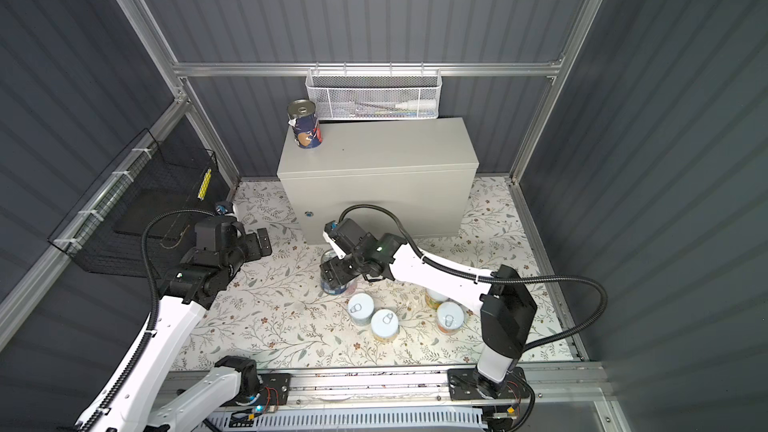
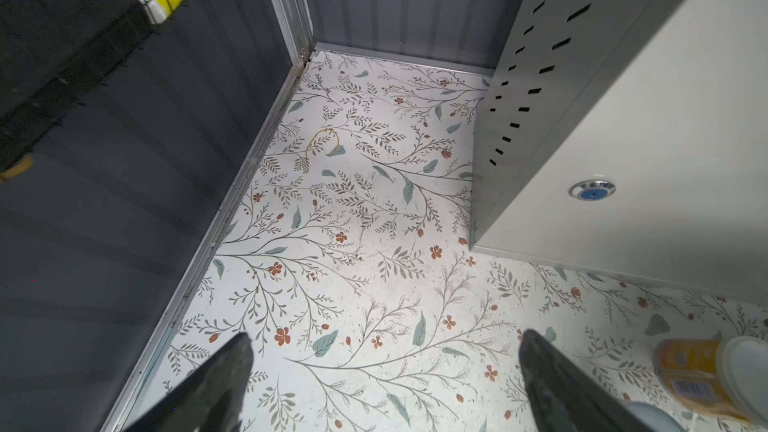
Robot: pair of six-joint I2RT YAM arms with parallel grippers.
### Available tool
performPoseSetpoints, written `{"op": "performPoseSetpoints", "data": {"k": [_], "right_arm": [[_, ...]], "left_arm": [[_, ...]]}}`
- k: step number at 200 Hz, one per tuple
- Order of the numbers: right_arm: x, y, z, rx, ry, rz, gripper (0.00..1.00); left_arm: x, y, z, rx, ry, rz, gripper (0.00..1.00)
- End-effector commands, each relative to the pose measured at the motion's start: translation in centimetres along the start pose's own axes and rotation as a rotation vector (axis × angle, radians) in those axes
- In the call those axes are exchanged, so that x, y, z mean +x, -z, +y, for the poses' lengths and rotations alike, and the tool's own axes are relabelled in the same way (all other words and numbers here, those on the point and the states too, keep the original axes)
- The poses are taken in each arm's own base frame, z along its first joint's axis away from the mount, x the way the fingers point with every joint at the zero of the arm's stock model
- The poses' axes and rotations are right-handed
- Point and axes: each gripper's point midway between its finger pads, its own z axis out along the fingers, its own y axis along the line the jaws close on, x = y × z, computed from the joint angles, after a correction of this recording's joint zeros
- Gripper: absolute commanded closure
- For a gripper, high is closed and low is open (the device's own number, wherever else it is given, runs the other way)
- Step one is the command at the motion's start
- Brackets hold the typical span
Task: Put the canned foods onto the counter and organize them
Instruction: 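Carry the can toward the left gripper while the left gripper advances toward it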
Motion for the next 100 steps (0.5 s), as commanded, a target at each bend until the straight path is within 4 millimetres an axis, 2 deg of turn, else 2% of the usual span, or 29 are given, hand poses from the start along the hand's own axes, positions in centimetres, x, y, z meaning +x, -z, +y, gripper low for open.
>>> {"op": "performPoseSetpoints", "data": {"k": [1, 47, 100], "right_arm": [[-3.6, 3.7, 0.0, -0.024, 0.001, -0.169, 0.35], [-2.7, 5.7, -3.0, 0.026, -0.036, -0.200, 0.35], [-0.9, 8.1, -6.6, 0.087, -0.053, -0.231, 0.33]], "left_arm": [[-0.2, 0.4, -1.4, 0.094, -0.040, -0.020, 0.00], [-0.5, 1.2, -3.4, 0.225, -0.031, -0.059, 0.00], [-0.6, 1.6, -8.3, 0.478, -0.035, -0.035, 0.00]]}}
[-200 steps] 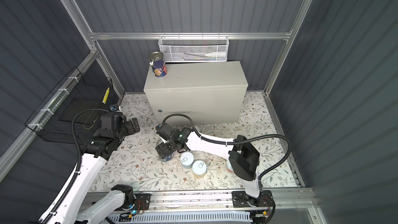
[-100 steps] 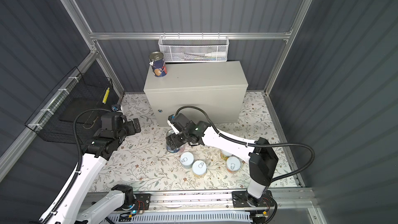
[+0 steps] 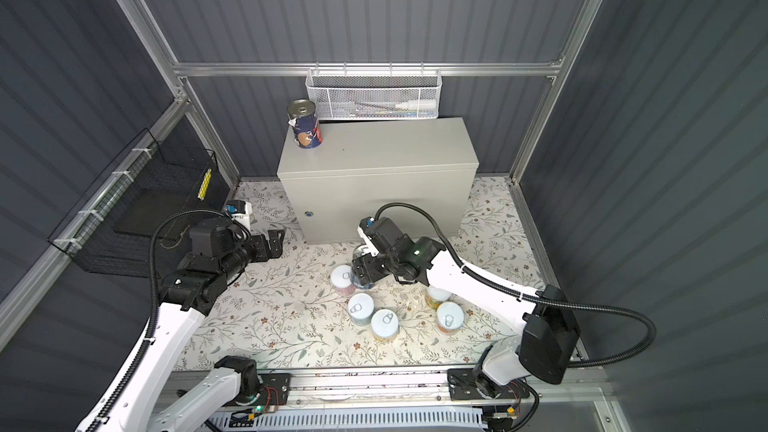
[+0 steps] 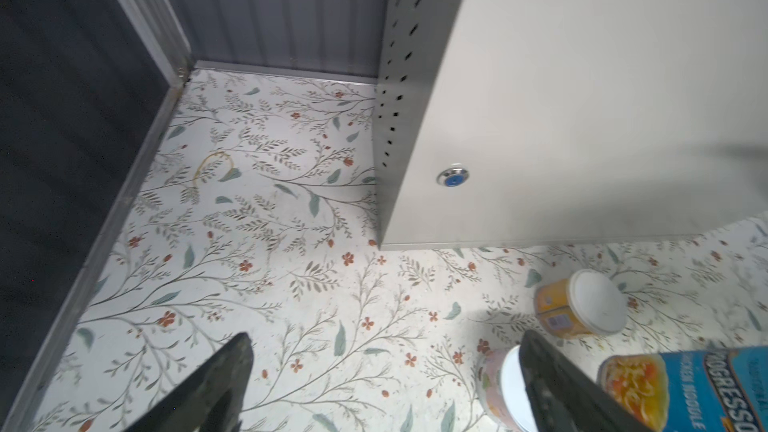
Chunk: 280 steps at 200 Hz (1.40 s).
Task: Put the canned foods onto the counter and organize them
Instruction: 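Carry the can toward the left gripper while the left gripper advances toward it, then close the left gripper on the can beside the right gripper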
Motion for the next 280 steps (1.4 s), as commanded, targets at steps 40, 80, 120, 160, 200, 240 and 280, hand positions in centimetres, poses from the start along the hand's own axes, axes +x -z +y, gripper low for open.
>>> {"op": "performPoseSetpoints", "data": {"k": [40, 80, 120, 160, 200, 240, 280], "right_arm": [[-2.7, 4.9, -1.8, -0.032, 0.012, -0.195, 0.33], [-1.6, 5.9, -2.8, -0.046, -0.008, -0.211, 0.32], [-0.3, 7.0, -3.4, -0.067, -0.027, -0.237, 0.32], [0.9, 7.7, -3.9, -0.087, -0.065, -0.258, 0.32], [1.7, 8.4, -4.2, -0.109, -0.111, -0.260, 0.32], [2.0, 8.6, -4.2, -0.147, -0.149, -0.250, 0.31], [1.5, 8.6, -4.4, -0.181, -0.179, -0.246, 0.31]], "left_arm": [[-0.4, 0.3, -6.9, 0.234, -0.117, -0.033, 0.00], [0.3, -0.9, -10.5, 0.290, -0.136, 0.001, 0.00], [0.1, 0.0, -16.2, 0.329, -0.295, -0.022, 0.00], [2.9, 1.4, -22.9, 0.444, -0.517, 0.010, 0.00], [3.8, 2.3, -26.0, 0.593, -0.483, -0.028, 0.00], [4.5, 2.7, -26.3, 0.619, -0.471, -0.043, 0.00], [6.2, 1.5, -26.6, 0.599, -0.501, -0.010, 0.00]]}}
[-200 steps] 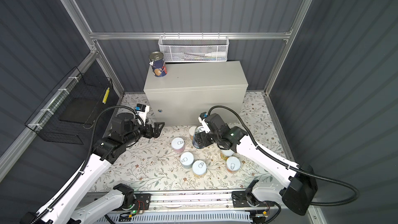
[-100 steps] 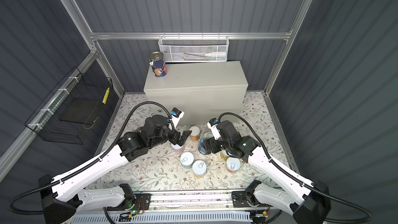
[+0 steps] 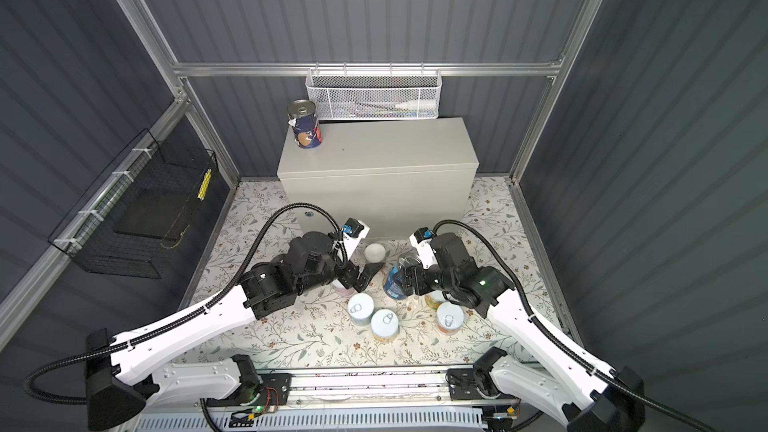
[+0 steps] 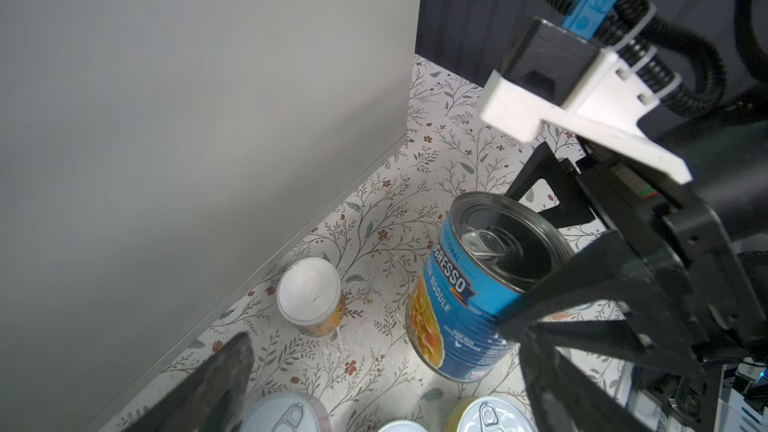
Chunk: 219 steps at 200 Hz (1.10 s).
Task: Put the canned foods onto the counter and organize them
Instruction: 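Close the left gripper on the can beside the right gripper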
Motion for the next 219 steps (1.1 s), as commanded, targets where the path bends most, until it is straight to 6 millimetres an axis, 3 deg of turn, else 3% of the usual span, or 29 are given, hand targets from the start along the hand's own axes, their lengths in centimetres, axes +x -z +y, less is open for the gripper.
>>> {"op": "performPoseSetpoints", "data": {"k": [1, 71, 101, 132, 219], "right_arm": [[-3.7, 1.4, 2.4, -0.118, 0.012, -0.127, 0.31], [-4.8, 0.4, 3.2, -0.178, -0.047, -0.109, 0.31], [-4.8, 0.5, 3.0, -0.183, -0.069, -0.113, 0.31], [-5.1, 1.1, 3.2, -0.197, -0.071, -0.130, 0.31], [-5.7, 2.6, 1.7, -0.175, -0.072, -0.153, 0.30]], "left_arm": [[0.3, -0.7, -0.7, 0.009, -0.021, 0.002, 0.00], [0.9, -3.1, -4.7, 0.134, -0.095, -0.018, 0.00], [0.3, -2.8, -5.3, 0.169, -0.112, -0.046, 0.00], [0.5, -2.4, -5.4, 0.178, -0.121, -0.052, 0.00], [3.6, -2.7, -4.2, 0.125, -0.132, 0.017, 0.00]]}}
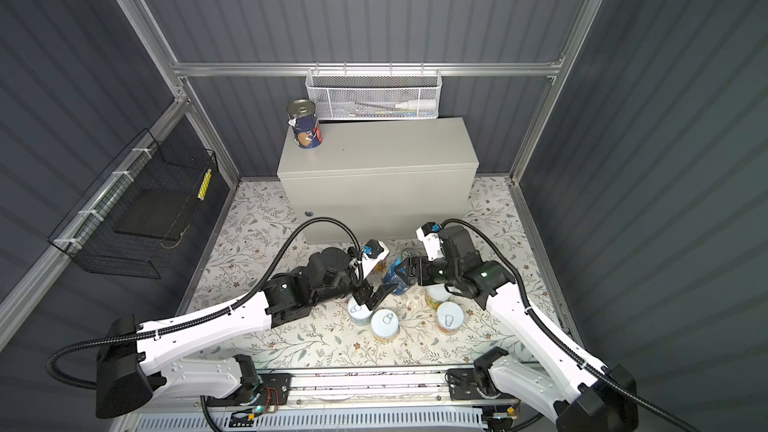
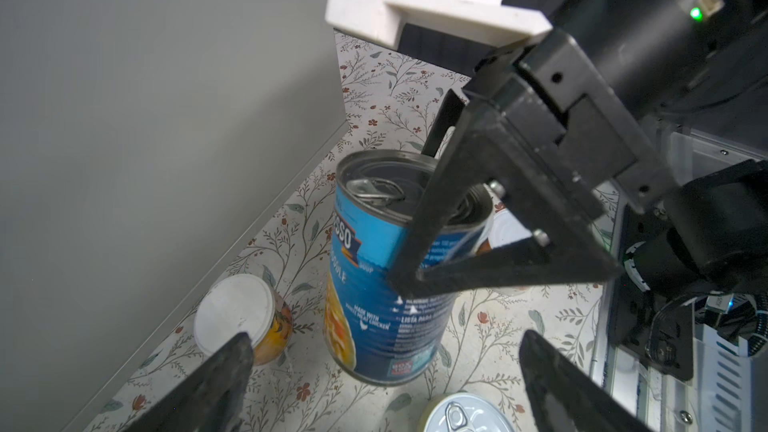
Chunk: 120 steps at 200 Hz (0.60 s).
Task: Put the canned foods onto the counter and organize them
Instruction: 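Close the left gripper on the can beside the right gripper, then hold the can with the left gripper while the right gripper opens and draws back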
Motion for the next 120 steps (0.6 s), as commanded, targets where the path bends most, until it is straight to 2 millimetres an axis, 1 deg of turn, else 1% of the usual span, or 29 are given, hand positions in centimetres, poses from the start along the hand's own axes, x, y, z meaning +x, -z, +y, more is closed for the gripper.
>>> {"op": "performPoseSetpoints", "data": {"k": [1, 45, 65, 96, 112, 120], "right_arm": [[-4.1, 2.7, 3.7, -0.129, 0.082, -0.142, 0.30], [-4.3, 3.4, 4.3, -0.182, 0.066, -0.143, 0.30], [-4.3, 3.8, 4.5, -0.205, 0.062, -0.148, 0.30], [-4.3, 4.2, 4.3, -0.211, 0.043, -0.157, 0.29], [-3.9, 4.3, 4.6, -0.241, 0.026, -0.145, 0.29], [-4.3, 4.5, 5.0, -0.265, 0.034, -0.164, 0.29]], "left_arm": [[0.8, 0.0, 0.1, -0.008, -0.025, 0.018, 0.00], [1.6, -1.7, -0.1, 0.002, -0.038, 0.039, 0.00], [1.5, -2.4, -0.2, 0.007, -0.054, 0.038, 0.00], [0.9, -3.1, -1.1, 0.057, -0.078, 0.020, 0.00], [0.9, -3.5, -1.3, 0.069, -0.089, 0.019, 0.00], [0.9, -3.6, -1.4, 0.071, -0.093, 0.019, 0.00]]}}
